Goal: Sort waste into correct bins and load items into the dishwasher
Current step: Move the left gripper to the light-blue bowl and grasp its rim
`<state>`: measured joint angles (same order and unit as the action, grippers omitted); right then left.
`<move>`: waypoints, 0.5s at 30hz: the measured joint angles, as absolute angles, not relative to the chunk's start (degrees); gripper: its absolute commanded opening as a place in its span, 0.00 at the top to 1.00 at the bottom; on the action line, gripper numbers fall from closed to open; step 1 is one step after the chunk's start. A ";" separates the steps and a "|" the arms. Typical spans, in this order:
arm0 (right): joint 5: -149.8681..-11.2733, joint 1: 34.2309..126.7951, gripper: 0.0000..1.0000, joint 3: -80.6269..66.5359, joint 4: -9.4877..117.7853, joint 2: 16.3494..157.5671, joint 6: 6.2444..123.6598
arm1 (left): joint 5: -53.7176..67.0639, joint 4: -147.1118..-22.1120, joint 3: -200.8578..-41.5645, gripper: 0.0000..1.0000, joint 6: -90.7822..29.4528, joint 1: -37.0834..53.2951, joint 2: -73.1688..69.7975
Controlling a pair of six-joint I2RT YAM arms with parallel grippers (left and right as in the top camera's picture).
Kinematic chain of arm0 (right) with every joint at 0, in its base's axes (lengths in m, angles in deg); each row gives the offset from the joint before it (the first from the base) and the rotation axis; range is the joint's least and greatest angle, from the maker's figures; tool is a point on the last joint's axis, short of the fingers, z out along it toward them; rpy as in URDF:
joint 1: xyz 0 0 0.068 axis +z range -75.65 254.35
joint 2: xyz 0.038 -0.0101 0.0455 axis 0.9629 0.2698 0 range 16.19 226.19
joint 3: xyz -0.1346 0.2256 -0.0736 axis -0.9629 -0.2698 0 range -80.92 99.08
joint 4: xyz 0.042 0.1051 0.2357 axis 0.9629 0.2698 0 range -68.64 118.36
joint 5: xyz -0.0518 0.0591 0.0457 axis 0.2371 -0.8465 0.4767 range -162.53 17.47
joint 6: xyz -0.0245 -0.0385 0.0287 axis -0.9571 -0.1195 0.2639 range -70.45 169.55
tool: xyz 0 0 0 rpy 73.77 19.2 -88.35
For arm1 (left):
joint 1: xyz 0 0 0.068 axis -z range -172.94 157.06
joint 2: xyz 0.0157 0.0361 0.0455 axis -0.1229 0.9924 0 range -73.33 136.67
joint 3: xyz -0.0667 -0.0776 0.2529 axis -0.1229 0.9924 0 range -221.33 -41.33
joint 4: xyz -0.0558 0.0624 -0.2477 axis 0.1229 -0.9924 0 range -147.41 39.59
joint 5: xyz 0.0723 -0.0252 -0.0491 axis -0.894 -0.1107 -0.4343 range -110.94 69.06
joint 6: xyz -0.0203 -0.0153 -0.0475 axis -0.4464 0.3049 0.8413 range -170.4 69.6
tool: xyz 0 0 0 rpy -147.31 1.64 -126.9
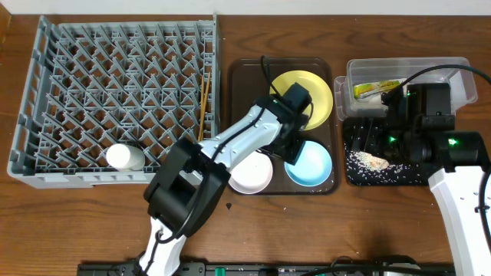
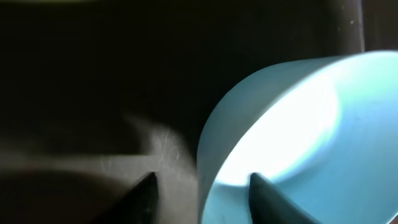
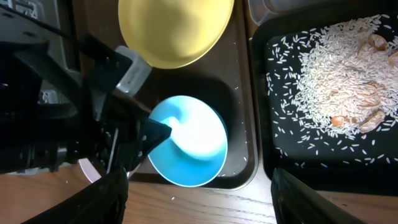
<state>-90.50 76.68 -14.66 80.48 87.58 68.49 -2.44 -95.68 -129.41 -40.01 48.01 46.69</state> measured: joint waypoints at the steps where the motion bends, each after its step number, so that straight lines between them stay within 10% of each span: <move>1: -90.50 76.66 0.28 -14.66 80.48 87.58 68.49 | -2.48 -95.09 -129.41 0.81 -40.05 48.09 46.85; 15: -90.50 76.66 0.29 -14.66 80.48 87.58 68.62 | -3.53 -93.96 -129.41 0.93 -39.86 48.42 48.25</move>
<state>-90.50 76.66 -14.66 80.48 87.58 68.62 -3.53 -93.96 -129.41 -39.86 48.42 48.25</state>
